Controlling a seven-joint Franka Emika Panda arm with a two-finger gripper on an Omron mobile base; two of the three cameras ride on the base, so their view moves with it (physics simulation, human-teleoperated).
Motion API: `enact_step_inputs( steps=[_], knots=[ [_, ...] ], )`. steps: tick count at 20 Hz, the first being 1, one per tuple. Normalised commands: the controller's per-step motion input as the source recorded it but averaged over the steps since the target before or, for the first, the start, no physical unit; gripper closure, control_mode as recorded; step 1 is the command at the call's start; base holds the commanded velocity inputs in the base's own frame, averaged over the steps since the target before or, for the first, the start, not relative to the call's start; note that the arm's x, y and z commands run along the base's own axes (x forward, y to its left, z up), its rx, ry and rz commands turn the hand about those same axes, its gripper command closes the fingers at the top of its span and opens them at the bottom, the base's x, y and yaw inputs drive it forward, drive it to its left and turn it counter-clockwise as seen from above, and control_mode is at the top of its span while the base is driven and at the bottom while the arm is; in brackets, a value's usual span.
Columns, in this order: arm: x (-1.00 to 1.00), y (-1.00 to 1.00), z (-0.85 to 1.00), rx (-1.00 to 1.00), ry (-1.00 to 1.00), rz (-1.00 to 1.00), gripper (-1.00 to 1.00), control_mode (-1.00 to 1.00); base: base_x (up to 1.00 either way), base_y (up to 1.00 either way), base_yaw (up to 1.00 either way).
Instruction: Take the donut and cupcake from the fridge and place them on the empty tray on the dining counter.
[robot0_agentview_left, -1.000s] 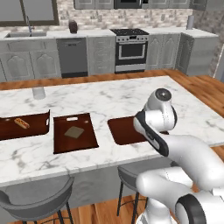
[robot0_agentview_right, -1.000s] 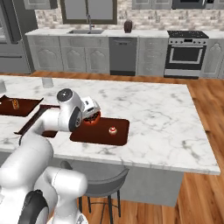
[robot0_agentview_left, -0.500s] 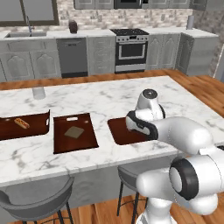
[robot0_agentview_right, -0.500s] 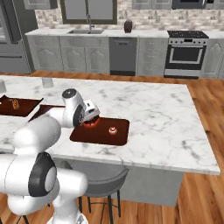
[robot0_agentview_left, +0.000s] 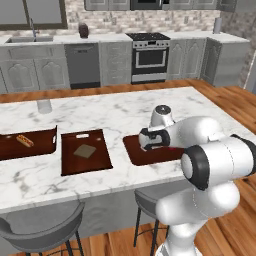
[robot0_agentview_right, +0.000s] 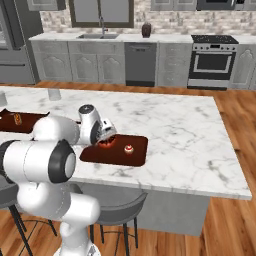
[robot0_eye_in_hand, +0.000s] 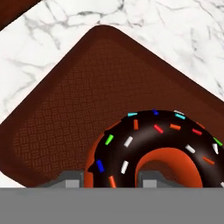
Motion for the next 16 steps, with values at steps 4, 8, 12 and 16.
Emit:
enact_step_inputs(
  steps=[4, 8, 12, 16],
  knots=[
    [0.48, 0.0, -0.52, 0.0, 0.07, 0.0, 1.0, -1.0, 0.0, 0.0, 0.0],
    [0.48, 0.0, -0.47, 0.0, 0.07, 0.0, 1.0, -1.0, 0.0, 0.0, 0.0],
    [0.44, 0.0, -0.28, 0.0, 0.03, 0.0, -1.0, -1.0, 0.0, 0.0, 0.0],
    [0.09, 0.0, -0.01, 0.0, 0.01, 0.0, -1.0, -1.0, 0.0, 0.0, 0.0]
  ],
)
